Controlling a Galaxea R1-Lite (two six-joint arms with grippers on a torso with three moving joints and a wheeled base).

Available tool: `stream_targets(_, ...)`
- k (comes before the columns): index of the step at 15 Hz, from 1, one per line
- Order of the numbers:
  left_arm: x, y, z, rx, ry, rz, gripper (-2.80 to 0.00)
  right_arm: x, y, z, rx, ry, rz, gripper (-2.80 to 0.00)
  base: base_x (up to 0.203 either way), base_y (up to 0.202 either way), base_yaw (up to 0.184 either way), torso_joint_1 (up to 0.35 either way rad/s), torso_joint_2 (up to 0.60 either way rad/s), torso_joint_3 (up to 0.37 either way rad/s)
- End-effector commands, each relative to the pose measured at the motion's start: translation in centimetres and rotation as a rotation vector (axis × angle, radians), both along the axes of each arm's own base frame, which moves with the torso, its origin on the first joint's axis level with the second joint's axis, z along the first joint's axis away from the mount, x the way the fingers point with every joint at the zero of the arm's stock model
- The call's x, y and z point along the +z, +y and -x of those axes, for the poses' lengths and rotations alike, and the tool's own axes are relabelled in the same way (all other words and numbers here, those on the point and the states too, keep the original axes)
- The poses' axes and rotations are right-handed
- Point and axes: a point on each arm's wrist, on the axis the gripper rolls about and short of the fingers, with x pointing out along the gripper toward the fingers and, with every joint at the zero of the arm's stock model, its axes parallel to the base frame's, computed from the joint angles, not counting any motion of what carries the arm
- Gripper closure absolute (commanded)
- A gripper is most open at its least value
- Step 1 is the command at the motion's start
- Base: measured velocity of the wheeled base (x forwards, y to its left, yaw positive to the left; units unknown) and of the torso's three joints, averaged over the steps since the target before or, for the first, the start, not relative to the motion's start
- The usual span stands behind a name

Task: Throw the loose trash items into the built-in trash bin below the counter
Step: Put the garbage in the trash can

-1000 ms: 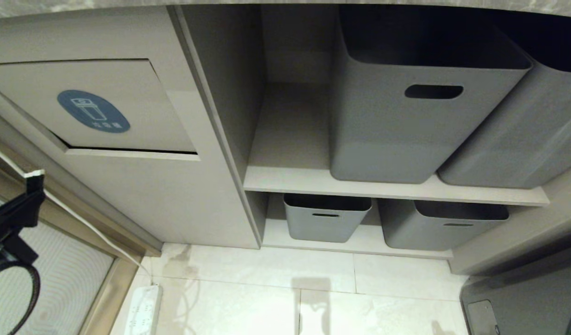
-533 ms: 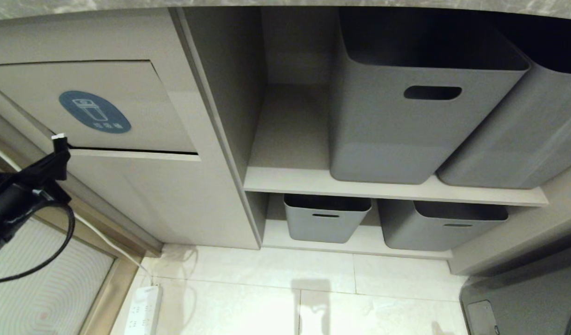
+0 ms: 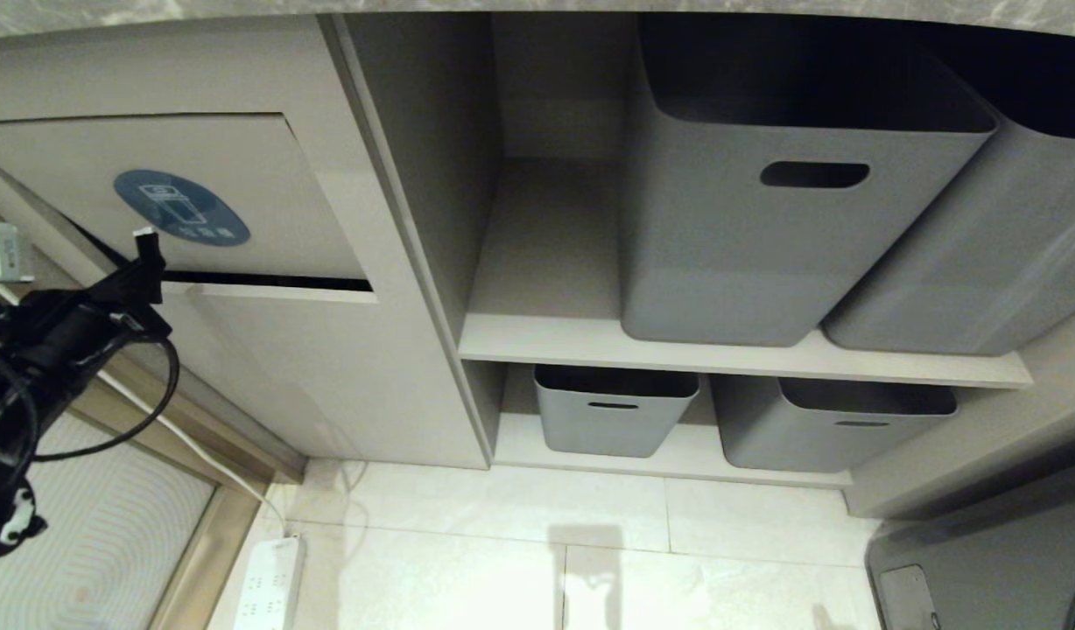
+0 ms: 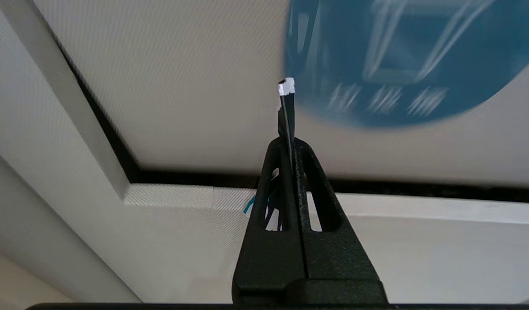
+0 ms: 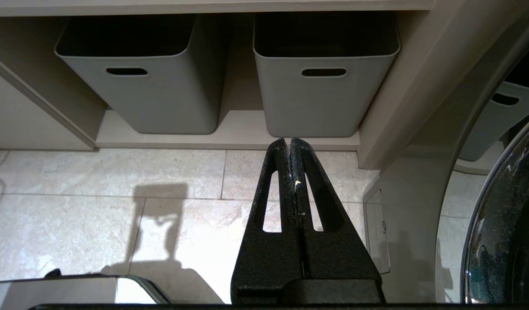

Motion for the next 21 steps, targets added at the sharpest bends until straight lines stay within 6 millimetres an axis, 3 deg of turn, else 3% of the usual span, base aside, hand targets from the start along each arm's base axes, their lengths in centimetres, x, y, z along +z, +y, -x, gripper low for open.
stream_targets(1,-1.1,0.5,-1.7,-0.007,0.017,0.005,0.0,0.0,0.0,0.0,0.001,0.002,0.0,0.0,0.0,0.0,0.0,0.0,0.0,0.0)
stream_targets(6,-0.1,1.4,-5.9,-0.039,-0.08,-0.034,0.0,0.0,0.0,0.0,0.001,0.002,0.0,0.0,0.0,0.0,0.0,0.0,0.0,0.0)
stream_targets(13,0.3,1.7,-7.9,-0.045,-0.129,-0.05,0.0,0.0,0.0,0.0,0.001,0.002,0.0,0.0,0.0,0.0,0.0,0.0,0.0,0.0)
stream_targets(14,0.3,1.6,-7.9,-0.047,-0.129,-0.051,-2.8,0.0,0.0,0.0,0.001,0.002,0.0,0.0,0.0,0.0,0.0,0.0,0.0,0.0)
stream_targets(21,0.5,1.2,-7.9,-0.055,-0.136,-0.052,-2.8,0.0,0.0,0.0,-0.001,0.002,0.0,0.0,0.0,0.0,0.0,0.0,0.0,0.0)
